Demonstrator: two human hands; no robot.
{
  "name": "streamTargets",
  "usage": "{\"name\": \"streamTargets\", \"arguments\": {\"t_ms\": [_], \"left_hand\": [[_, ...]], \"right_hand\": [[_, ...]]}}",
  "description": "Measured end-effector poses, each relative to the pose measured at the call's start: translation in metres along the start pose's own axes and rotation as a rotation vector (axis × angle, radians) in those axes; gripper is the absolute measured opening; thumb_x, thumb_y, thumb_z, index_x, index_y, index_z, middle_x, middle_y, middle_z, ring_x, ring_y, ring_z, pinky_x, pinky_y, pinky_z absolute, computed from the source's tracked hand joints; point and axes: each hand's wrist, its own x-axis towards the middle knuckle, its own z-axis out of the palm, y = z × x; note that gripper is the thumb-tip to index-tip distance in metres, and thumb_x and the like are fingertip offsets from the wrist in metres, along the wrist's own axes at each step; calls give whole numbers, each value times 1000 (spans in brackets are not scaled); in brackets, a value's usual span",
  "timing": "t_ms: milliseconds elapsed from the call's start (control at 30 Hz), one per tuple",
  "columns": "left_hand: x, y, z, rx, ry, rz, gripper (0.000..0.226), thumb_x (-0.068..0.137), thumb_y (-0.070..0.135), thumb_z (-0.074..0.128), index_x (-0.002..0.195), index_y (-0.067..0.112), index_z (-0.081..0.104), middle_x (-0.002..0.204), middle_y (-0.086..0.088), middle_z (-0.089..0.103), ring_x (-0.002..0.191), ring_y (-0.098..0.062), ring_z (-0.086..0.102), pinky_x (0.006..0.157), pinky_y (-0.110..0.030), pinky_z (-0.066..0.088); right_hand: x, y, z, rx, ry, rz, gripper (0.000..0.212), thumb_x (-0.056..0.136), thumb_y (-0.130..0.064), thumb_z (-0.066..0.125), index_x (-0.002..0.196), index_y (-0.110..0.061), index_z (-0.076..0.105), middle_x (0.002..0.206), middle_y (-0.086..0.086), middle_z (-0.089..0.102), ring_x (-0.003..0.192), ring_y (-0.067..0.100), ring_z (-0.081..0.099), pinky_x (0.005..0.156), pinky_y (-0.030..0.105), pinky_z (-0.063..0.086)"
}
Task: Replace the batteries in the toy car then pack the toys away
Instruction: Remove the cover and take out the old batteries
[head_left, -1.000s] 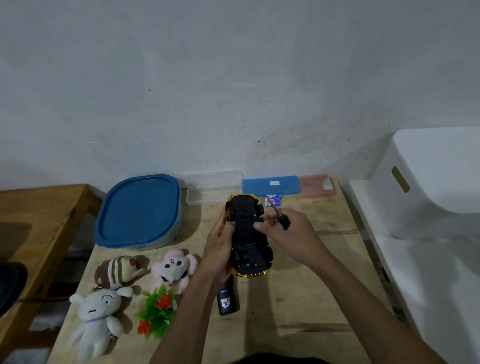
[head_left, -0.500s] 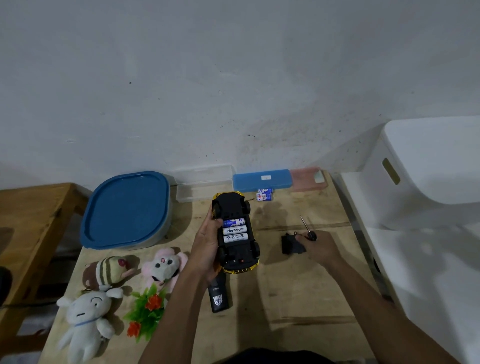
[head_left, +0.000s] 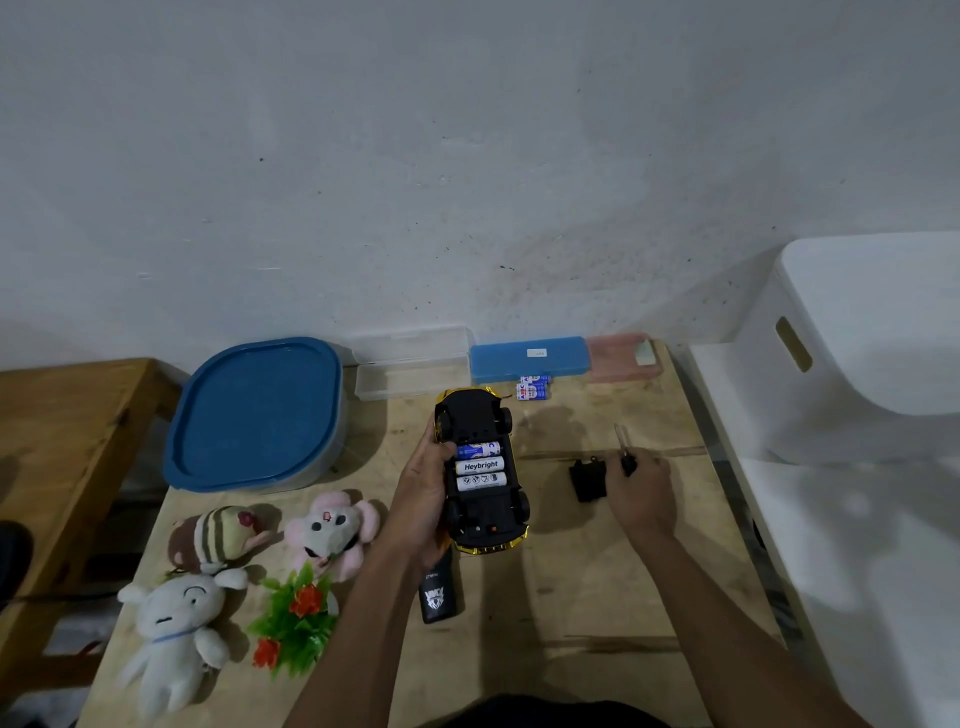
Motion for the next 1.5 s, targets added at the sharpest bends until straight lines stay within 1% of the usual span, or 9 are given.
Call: {"name": "streamTargets", "arguments": {"t_ms": [200, 367, 467, 633, 800, 967, 1200, 1333, 1500], "left_hand": [[-1, 1, 3, -6, -3, -4, 42, 100, 14, 38, 128, 33, 62, 99, -10, 75, 79, -23, 71, 68, -39, 61], [-1, 1, 3, -21, -7, -11, 42, 99, 15, 38, 126, 35, 62, 99, -11, 74, 80, -26, 70, 70, -41, 61], [-2, 2, 3, -57, -25, -24, 41, 98, 17, 36, 121, 34, 64, 95, -10, 74, 80, -27, 69, 73, -42, 59], [-5, 4, -1, -157, -70, -27, 42, 95, 22, 42, 134, 22, 58, 97, -12, 73, 82, -30, 69, 75, -41, 59], [-5, 4, 0, -102, -58, -26, 49, 93, 26, 44, 140, 17, 53, 104, -14, 73, 87, -29, 71, 73, -40, 58], [-8, 7, 1, -111, -85, 77, 47, 95, 13, 40, 137, 27, 55, 129, -21, 65, 101, -32, 67, 85, -42, 55], [-4, 2, -2, -68, -122, 159, 56, 94, 5, 38, 147, 21, 46, 114, -19, 68, 87, -25, 71, 69, -33, 58], [-4, 0, -3, -56, -138, 175, 63, 85, 12, 47, 147, 23, 45, 137, -22, 59, 108, -32, 65, 81, -38, 57], [-2, -4, -4, -42, -137, 173, 61, 88, 14, 51, 148, 25, 44, 142, -20, 56, 122, -37, 59, 100, -46, 48]], "right_hand": [[10, -5, -2, -96, -51, 2, 30, 99, -28, 47, 119, -7, 57, 125, 16, 45, 96, 37, 58, 80, 43, 50], [3, -8, -10, -318, 25, -54, 35, 93, -36, 54, 120, -13, 58, 122, 14, 55, 113, 33, 50, 87, 43, 43], [-7, -24, -21, -221, 80, -114, 37, 91, -37, 57, 122, -17, 57, 127, 11, 53, 118, 29, 47, 90, 42, 41], [-57, -94, -53, 205, -76, -410, 19, 91, -31, 59, 109, -25, 63, 109, -9, 57, 94, 6, 55, 78, 30, 49], [-105, -135, -55, -15, -233, -634, 16, 88, -39, 63, 98, -28, 67, 101, -14, 55, 83, 5, 56, 69, 25, 47], [-115, -141, -46, -18, -174, -557, 27, 86, -40, 66, 104, -20, 67, 100, -8, 55, 86, 9, 59, 72, 26, 51], [-120, -142, -42, 22, -189, -462, 26, 83, -38, 69, 102, -19, 65, 101, -4, 54, 89, 11, 58, 73, 23, 49], [-121, -141, -41, 60, -225, -416, 26, 79, -36, 70, 98, -20, 61, 99, -4, 52, 90, 12, 57, 77, 30, 52], [-121, -139, -38, 50, -252, -393, 30, 78, -41, 70, 98, -20, 60, 99, -5, 49, 91, 11, 55, 76, 29, 52]]}}
